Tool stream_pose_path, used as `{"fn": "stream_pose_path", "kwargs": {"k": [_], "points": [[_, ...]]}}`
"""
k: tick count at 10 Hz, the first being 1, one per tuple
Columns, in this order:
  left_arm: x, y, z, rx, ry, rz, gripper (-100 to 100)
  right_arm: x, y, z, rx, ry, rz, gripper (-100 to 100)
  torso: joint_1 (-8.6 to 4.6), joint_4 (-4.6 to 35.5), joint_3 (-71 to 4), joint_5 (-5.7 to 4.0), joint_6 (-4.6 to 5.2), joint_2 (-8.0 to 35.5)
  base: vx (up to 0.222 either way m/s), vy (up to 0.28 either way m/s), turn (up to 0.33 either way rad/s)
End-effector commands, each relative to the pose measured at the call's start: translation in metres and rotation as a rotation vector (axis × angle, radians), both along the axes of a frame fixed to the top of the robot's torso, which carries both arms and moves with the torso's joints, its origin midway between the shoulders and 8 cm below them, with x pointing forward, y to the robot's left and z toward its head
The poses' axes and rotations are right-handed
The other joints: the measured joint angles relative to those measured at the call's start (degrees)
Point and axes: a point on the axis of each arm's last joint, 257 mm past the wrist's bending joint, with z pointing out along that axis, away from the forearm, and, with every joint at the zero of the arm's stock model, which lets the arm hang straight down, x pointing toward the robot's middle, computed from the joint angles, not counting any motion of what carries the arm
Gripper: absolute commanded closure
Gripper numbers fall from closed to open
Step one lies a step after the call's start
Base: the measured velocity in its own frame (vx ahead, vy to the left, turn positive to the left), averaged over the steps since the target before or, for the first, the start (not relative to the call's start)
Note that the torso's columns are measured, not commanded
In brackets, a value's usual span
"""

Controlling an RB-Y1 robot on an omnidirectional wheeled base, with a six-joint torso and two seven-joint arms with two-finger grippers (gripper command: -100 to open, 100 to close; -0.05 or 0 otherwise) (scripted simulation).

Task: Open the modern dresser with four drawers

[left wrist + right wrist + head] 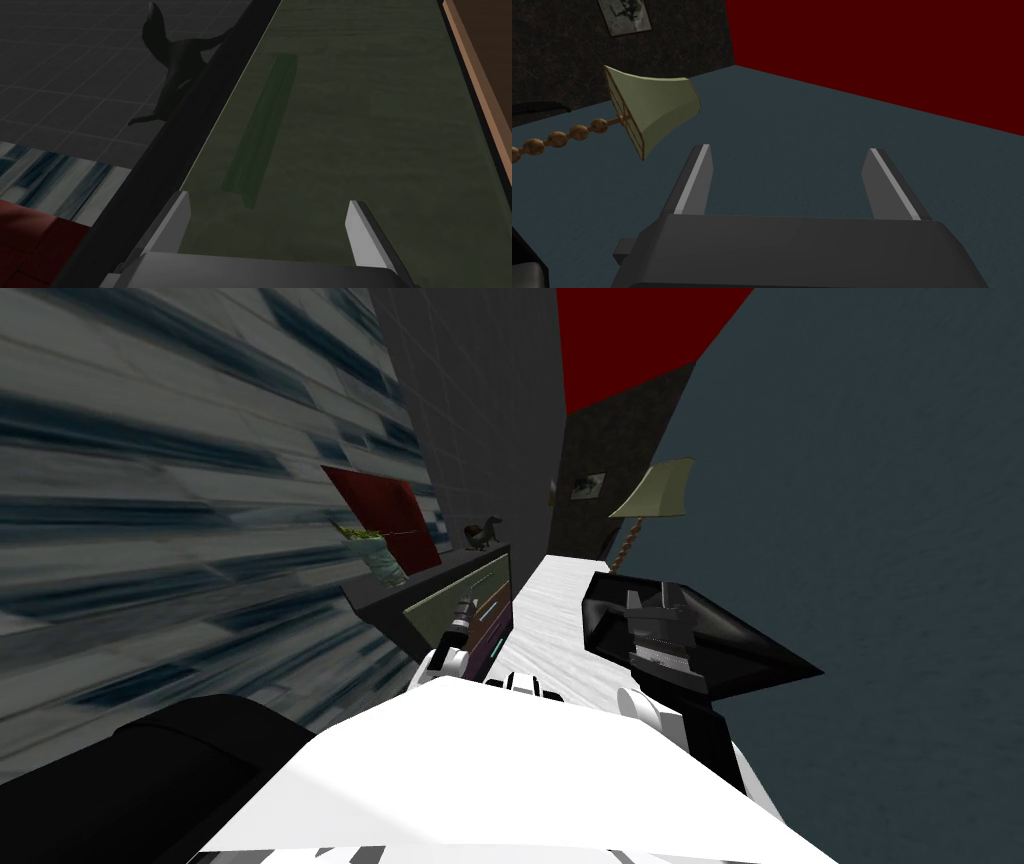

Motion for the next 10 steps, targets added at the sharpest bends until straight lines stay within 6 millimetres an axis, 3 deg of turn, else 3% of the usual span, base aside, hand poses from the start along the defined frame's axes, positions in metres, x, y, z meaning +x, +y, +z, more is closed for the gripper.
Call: {"fn": "stream_pose_path", "kwargs": {"k": [1,3,4,6,8,10], "points": [[-0.001,0.001,0.006,-0.001,0.001,0.003,-100,0.0,0.0,0.0,0.0,0.0,0.0,0,0.02,0.0,0.0,0.01,0.0,0.0,0.059,0.0,-0.019],[-0.002,0.0,0.007,0.0,-0.001,0.004,-100,0.0,0.0,0.0,0.0,0.0,0.0,0,-0.11,-0.1,-0.3,-0.03,0.0,-0.5,0.077,-0.004,-0.013],[0.0,0.0,0.001,-0.002,0.001,0.001,100,0.0,0.0,0.0,0.0,0.0,0.0,0,-0.12,-0.1,-0.2,-0.03,0.0,-0.3,-0.057,0.01,0.033],[-0.002,-0.003,0.009,-0.001,-0.005,0.002,100,0.0,0.0,0.0,0.0,0.0,0.0,0,-0.01,-0.1,-0.1,0.05,0.04,-0.3,-0.034,-0.042,-0.001],[-0.003,-0.005,0.011,-0.001,-0.003,0.002,100,0.0,0.0,0.0,0.0,0.0,0.0,0,-0.6,-0.1,-0.2,-0.16,0.01,-0.3,-0.053,-0.211,-0.002],[-0.003,-0.005,0.012,-0.001,-0.003,0.002,100,0.0,0.0,0.0,0.0,0.0,0.0,0,-0.17,-0.1,-0.2,-0.06,0.0,-0.3,-0.033,-0.146,-0.001]]}}
